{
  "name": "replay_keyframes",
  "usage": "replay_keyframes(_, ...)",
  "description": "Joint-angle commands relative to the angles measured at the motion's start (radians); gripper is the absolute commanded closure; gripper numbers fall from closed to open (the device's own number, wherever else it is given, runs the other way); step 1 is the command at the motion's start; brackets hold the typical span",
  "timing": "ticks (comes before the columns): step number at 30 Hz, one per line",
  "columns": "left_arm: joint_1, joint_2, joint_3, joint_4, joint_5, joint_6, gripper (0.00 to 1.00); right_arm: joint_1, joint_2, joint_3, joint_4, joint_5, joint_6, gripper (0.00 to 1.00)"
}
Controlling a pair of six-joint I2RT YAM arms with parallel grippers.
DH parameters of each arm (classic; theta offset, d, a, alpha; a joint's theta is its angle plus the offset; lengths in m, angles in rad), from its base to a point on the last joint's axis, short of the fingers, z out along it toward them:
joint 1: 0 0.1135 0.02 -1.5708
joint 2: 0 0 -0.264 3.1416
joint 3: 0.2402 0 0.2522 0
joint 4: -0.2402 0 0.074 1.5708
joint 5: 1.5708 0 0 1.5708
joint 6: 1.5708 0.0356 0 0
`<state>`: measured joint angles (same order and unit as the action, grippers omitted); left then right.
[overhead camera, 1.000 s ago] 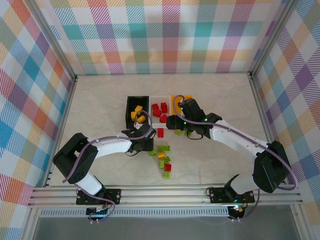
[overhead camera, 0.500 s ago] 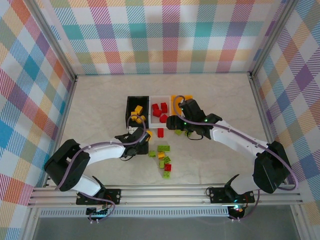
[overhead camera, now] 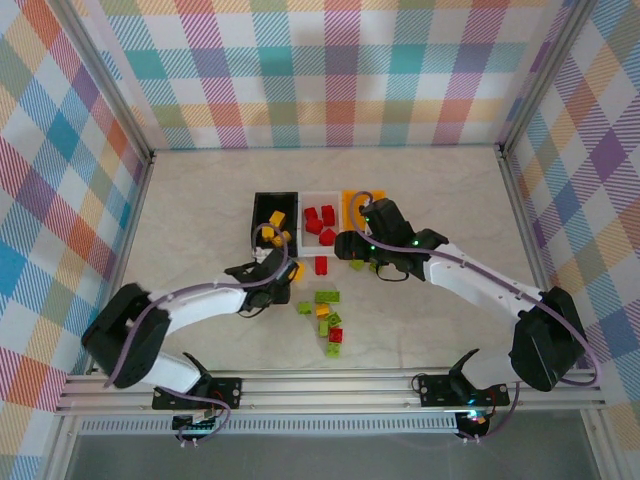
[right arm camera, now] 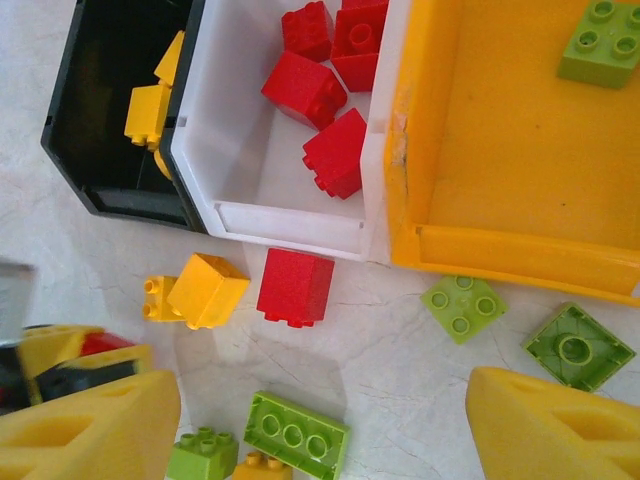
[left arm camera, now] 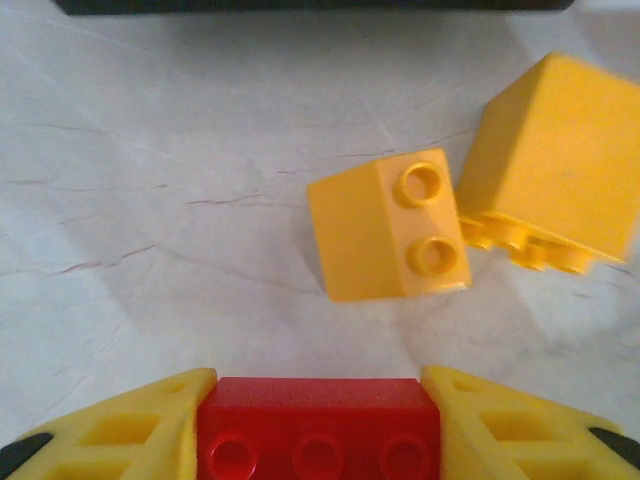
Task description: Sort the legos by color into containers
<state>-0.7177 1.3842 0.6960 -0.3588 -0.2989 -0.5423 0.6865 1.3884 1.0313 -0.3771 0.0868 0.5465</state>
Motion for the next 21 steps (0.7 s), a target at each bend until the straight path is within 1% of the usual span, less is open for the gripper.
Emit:
replay_keyframes(1, -0.001, -0.127, 0.054, -0.119, 0.03, -0.023, 0.56, -0.01, -0.034, -0.024, 0.019, 0.019, 0.023, 0.24)
replay_keyframes(4, 0.0, -0.114, 0.181, -0.136, 0.045, 0.005, 0.57, -0.017, -0.057, -0.05, 0.018, 0.031, 0.034, 0.24)
replay_keyframes(6, 0.007, -0.031, 0.297, -0.126, 0.047, 0.04, 0.57, -0.022, -0.07, -0.067, 0.011, 0.036, 0.042, 0.24)
replay_keyframes(11, 0.037, 0.251, 0.592, -0.085, 0.062, 0.107, 0.58, -0.029, -0.098, -0.098, -0.02, 0.046, 0.048, 0.24)
replay_keyframes(15, 0.058, 0.458, 0.802, -0.118, 0.059, 0.141, 0.59, -0.035, -0.119, -0.12, -0.04, 0.05, 0.053, 0.24)
replay_keyframes(19, 0.067, 0.588, 0.925, -0.156, 0.04, 0.162, 0.58, -0.036, -0.135, -0.144, -0.047, 0.045, 0.059, 0.24)
replay_keyframes(21, 0.07, 0.628, 0.97, -0.17, 0.039, 0.161, 0.54, -0.036, -0.142, -0.158, -0.05, 0.044, 0.067, 0.23)
